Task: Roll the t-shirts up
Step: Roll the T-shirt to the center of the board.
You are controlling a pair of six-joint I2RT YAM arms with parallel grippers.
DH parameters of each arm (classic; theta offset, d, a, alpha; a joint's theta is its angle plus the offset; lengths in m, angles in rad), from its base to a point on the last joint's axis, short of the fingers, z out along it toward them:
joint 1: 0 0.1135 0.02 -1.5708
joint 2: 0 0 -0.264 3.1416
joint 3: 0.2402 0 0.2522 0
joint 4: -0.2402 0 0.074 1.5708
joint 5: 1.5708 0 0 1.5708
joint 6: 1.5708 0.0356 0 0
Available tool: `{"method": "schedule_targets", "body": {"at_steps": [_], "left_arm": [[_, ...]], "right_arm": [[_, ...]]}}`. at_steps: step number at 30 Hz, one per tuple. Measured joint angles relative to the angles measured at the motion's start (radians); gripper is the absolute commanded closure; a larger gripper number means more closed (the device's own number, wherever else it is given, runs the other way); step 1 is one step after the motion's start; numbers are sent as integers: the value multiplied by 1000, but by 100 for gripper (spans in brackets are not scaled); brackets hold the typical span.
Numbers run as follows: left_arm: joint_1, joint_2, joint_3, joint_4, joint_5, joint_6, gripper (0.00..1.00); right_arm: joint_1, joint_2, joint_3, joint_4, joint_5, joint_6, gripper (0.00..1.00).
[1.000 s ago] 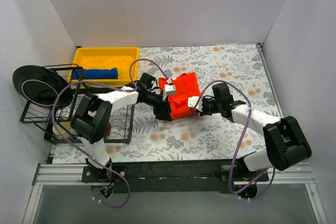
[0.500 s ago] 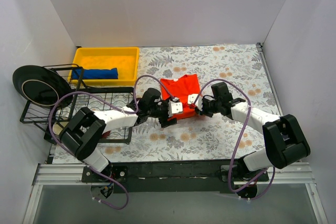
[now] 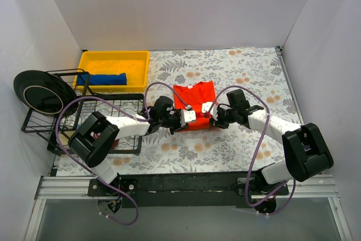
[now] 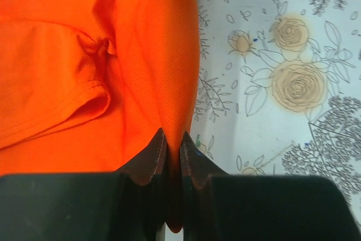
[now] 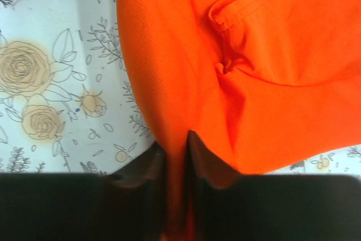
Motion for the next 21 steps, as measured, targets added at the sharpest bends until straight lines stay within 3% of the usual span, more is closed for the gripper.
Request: {"method": "schedule_targets", "body": {"at_steps": [1,2,4,16,21], "left_arm": [[8,5,5,-12,20,-10,100],[19,13,15,-29,42,-16,100],[45,32,39,-60,79,-26,100],[102,97,140,-209,218,-24,100],[113,117,176,-252,253,-33,100]], "right_arm": [[0,0,-1,-8,-7,-2,18],[0,-2,-5,-8,-14,-2,9],[0,-14,-27,2,-23,-5,2],[2,-23,-109,107,-37,-5,2],[4,16,-114,145,-37,-9,14]]}}
